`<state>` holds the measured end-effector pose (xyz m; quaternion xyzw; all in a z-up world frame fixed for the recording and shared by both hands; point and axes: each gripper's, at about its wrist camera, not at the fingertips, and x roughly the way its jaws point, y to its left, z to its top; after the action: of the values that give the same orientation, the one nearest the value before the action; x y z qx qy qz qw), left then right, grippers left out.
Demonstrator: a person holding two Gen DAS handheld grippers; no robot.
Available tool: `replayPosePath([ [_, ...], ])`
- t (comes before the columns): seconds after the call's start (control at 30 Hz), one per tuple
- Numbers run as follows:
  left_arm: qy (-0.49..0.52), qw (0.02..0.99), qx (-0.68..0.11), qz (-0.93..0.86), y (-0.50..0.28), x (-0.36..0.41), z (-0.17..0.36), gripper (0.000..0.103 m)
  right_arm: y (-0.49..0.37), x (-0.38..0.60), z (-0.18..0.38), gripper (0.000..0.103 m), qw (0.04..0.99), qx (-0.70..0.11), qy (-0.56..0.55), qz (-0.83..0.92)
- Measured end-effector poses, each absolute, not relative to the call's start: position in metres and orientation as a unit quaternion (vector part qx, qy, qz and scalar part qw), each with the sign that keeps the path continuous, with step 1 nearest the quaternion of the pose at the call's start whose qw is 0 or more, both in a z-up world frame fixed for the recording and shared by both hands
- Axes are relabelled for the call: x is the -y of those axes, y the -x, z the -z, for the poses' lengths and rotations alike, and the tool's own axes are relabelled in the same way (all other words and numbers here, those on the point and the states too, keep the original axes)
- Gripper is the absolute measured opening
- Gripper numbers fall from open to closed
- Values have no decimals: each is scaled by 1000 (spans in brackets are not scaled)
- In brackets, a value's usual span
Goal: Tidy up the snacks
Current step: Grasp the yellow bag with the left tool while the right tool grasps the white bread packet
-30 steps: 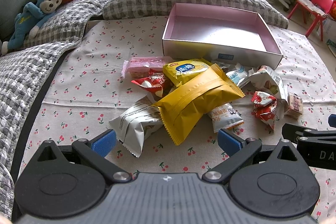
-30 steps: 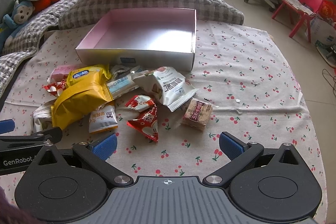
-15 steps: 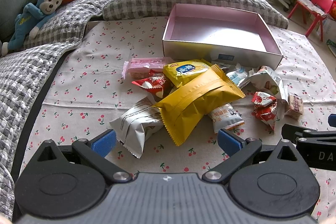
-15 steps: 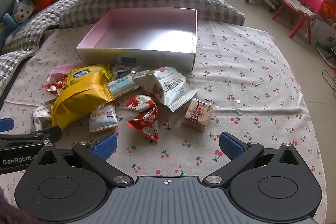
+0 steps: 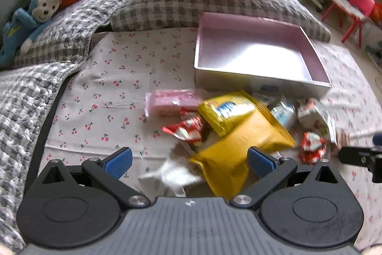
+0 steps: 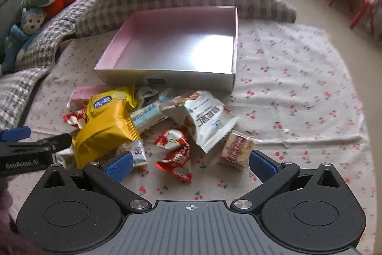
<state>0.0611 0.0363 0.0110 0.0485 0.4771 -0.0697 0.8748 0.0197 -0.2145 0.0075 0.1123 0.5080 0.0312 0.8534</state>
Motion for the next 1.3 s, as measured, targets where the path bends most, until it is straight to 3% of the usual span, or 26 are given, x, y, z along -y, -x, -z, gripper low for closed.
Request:
replayPosePath([
  [0.3, 48, 850, -499, 159, -94, -62, 11, 84, -49, 237, 14, 101, 832, -506, -217, -64],
  [0.6, 4, 822, -496, 282, -96, -40, 22, 77, -74, 262, 35, 91, 814, -515, -267, -28],
  [0.97, -85, 805, -490, 323, -91, -15, 31, 75, -88, 251, 52, 85, 825, -529, -192, -53],
  [1.17, -119, 803, -494, 311, -89, -9, 40, 67, -89, 244, 53, 82, 836, -523, -152, -63],
  [1.3, -128, 806, -493, 301, -87, -8, 41, 61, -88, 238, 52, 72, 845, -514, -129, -77],
])
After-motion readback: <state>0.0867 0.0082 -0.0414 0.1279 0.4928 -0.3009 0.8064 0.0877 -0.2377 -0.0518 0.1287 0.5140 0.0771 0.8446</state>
